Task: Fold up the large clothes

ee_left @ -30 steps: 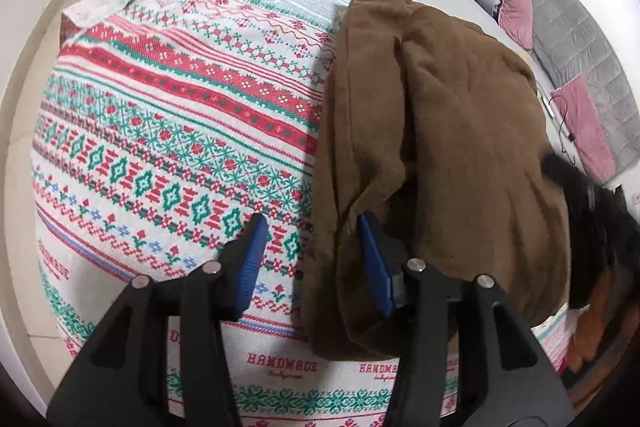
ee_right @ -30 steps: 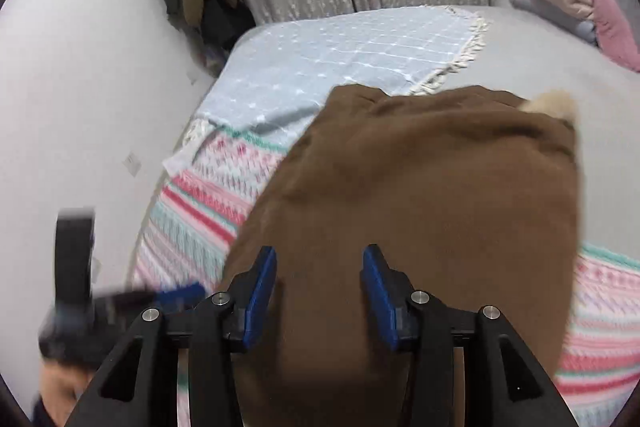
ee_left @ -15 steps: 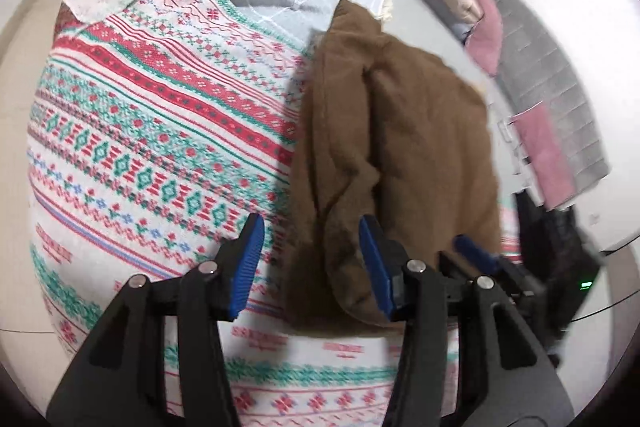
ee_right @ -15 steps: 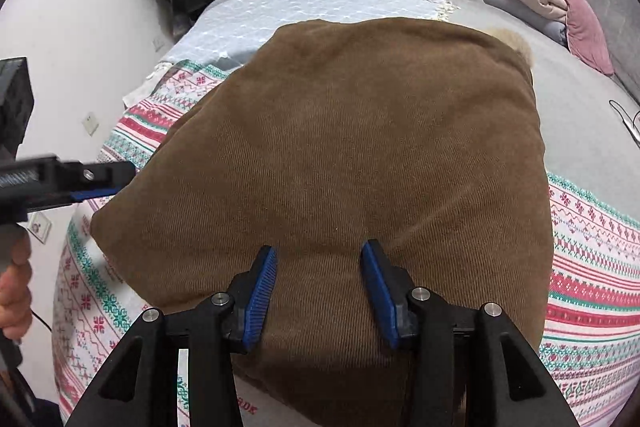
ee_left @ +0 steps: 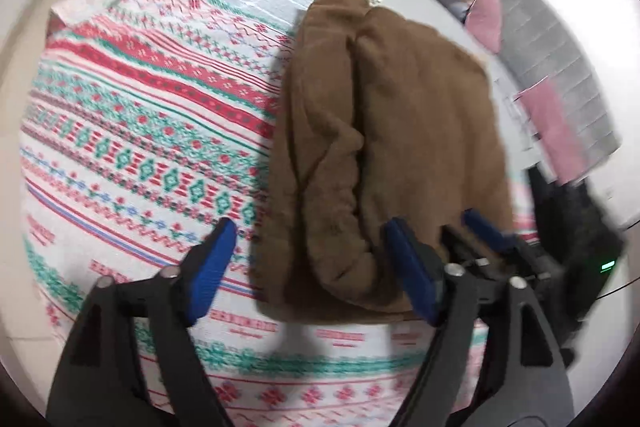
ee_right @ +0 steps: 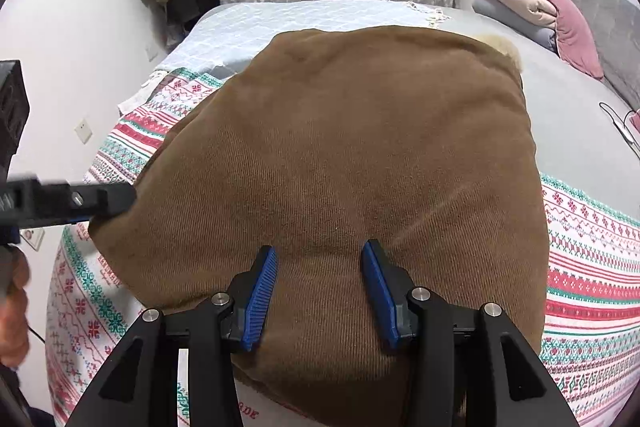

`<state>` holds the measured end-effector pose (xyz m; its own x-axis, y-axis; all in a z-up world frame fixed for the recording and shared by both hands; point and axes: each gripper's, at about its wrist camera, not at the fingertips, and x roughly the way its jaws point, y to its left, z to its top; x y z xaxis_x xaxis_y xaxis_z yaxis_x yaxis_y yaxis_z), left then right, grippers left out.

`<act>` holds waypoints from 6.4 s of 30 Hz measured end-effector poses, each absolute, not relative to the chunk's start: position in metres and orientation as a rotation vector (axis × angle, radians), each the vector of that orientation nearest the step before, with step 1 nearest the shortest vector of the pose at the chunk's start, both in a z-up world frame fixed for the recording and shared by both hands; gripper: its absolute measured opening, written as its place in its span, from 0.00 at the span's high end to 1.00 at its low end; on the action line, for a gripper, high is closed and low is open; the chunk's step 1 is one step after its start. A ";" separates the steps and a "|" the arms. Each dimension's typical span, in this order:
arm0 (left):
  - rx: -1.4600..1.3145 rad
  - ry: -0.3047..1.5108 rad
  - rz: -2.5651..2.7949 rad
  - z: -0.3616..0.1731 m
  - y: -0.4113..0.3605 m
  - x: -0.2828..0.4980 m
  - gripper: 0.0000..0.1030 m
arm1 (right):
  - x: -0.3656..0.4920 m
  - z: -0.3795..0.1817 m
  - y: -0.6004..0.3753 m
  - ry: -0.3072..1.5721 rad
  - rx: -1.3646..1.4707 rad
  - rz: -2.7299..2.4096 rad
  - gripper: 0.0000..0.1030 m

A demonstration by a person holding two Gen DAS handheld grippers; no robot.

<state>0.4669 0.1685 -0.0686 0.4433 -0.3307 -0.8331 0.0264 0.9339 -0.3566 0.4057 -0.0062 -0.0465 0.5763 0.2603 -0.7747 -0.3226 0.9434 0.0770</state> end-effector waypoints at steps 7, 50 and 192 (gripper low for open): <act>-0.415 1.149 -0.244 -0.090 0.178 0.473 0.20 | 0.405 -0.047 -0.007 0.884 -0.077 0.349 0.55; -0.659 1.145 -0.288 -0.111 0.187 0.472 0.48 | 0.511 -0.077 -0.192 1.018 0.721 0.479 0.17; -0.144 0.820 0.209 0.009 0.166 0.263 0.44 | 0.224 0.013 0.035 0.742 -0.055 0.657 0.28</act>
